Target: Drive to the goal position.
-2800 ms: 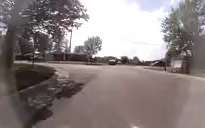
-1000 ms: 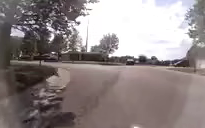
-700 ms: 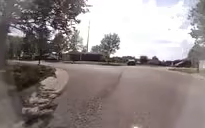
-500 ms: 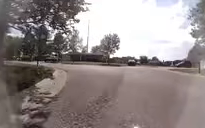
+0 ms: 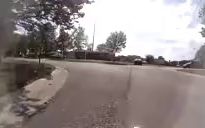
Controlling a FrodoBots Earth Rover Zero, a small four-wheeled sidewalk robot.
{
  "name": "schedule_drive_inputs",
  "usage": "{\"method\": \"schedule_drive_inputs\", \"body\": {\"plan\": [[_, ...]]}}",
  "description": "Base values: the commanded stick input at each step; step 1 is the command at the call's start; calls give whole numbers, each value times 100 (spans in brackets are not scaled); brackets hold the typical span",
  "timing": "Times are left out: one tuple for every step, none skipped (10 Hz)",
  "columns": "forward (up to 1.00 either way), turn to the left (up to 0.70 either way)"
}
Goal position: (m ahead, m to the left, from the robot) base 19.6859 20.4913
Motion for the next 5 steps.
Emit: {"method": "schedule_drive_inputs", "body": {"plan": [[100, 4], [100, 3], [100, 2], [100, 3], [100, 2]]}}
